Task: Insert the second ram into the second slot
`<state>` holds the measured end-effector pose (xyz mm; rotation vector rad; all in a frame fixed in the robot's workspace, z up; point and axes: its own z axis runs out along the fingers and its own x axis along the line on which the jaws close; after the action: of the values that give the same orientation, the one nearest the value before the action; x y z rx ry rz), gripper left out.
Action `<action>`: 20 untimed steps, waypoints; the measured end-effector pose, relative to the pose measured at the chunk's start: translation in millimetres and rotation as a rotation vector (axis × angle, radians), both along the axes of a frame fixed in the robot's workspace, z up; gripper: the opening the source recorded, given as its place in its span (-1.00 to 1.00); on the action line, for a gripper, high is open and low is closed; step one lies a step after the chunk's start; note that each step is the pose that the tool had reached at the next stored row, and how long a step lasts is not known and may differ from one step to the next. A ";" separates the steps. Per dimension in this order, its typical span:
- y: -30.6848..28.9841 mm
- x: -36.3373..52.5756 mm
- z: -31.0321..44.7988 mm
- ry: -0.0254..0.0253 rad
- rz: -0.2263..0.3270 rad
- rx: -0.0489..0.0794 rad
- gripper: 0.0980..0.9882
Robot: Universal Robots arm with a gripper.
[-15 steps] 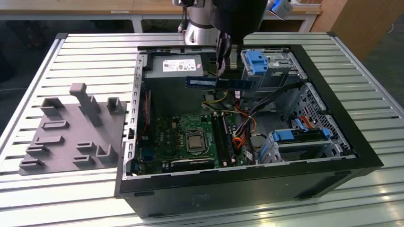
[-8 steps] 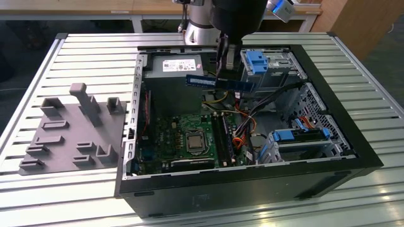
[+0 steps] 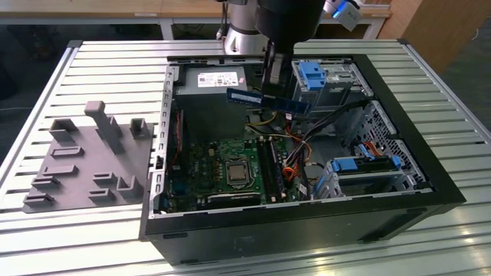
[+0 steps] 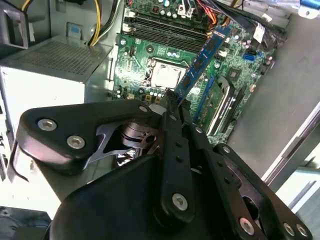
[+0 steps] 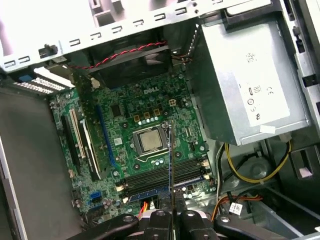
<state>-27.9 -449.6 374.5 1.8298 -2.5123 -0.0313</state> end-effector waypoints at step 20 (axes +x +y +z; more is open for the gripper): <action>0.0 0.0 0.0 0.0001 -0.179 -0.002 -0.91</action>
<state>-27.8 -449.7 374.5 1.5989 -2.6663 -0.0339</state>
